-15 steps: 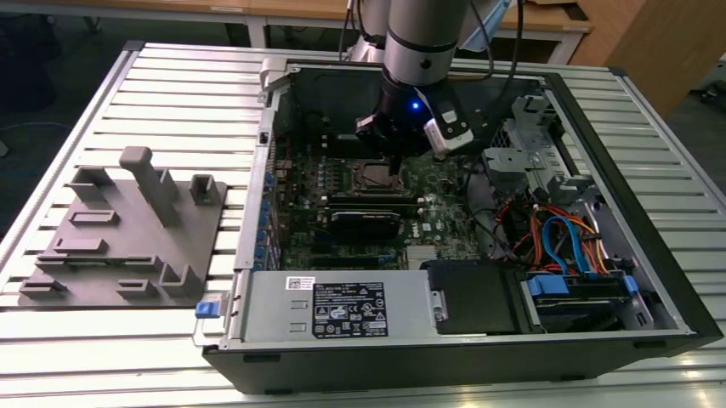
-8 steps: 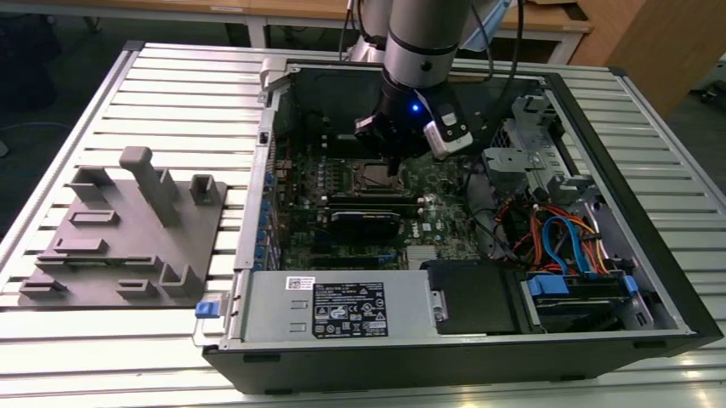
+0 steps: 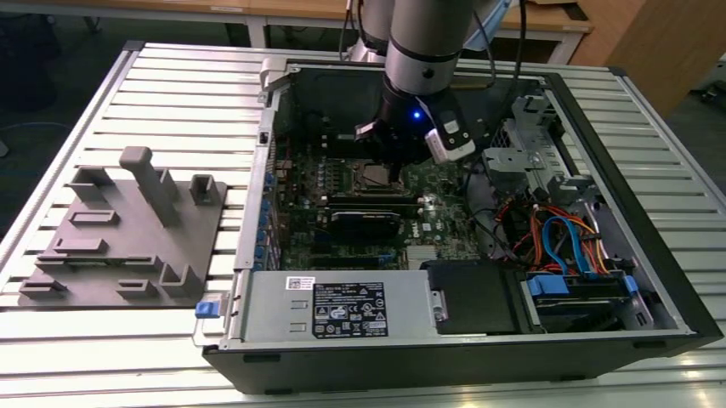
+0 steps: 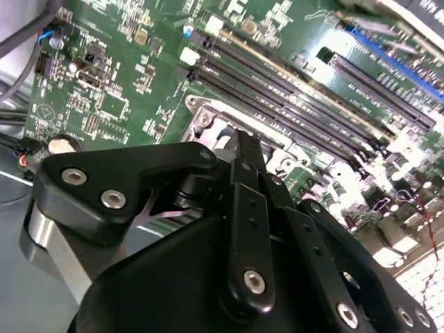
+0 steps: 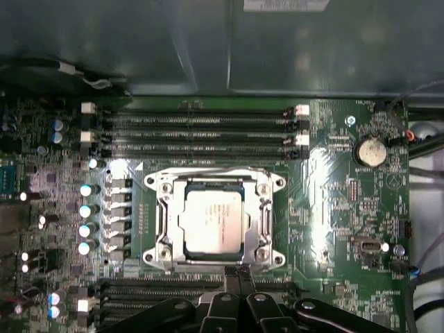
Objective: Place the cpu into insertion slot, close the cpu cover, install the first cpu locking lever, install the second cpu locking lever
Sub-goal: 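Install the second cpu locking lever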
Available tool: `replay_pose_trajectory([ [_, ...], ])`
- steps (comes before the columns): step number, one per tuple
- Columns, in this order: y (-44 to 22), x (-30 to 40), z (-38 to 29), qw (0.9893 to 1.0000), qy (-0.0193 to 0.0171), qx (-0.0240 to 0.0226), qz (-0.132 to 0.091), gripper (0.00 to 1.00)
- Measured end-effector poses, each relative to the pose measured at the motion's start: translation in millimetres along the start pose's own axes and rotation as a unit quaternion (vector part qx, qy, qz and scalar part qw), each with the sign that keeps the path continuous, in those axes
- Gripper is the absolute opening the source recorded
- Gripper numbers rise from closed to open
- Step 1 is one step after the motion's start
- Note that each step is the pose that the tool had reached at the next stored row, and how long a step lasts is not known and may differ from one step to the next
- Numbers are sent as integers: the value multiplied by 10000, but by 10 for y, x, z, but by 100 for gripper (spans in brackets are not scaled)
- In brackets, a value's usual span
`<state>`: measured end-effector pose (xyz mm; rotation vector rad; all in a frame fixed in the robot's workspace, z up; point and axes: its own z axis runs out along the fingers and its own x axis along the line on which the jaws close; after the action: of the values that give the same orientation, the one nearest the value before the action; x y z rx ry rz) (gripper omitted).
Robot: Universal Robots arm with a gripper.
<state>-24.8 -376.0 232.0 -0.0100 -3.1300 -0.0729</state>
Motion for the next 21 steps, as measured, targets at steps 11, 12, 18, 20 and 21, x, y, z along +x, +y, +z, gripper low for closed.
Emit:
replay_pose_trajectory([
  [11,-55,48,2,10000,10,-21,-5,10],
  [12,-56,48,2,10000,10,-21,-5,10],
  [18,-66,54,2,9999,24,-149,-6,10],
  [20,-93,54,1,9998,28,-182,-6,10],
  [21,-112,54,0,9998,28,-195,-6,10],
])
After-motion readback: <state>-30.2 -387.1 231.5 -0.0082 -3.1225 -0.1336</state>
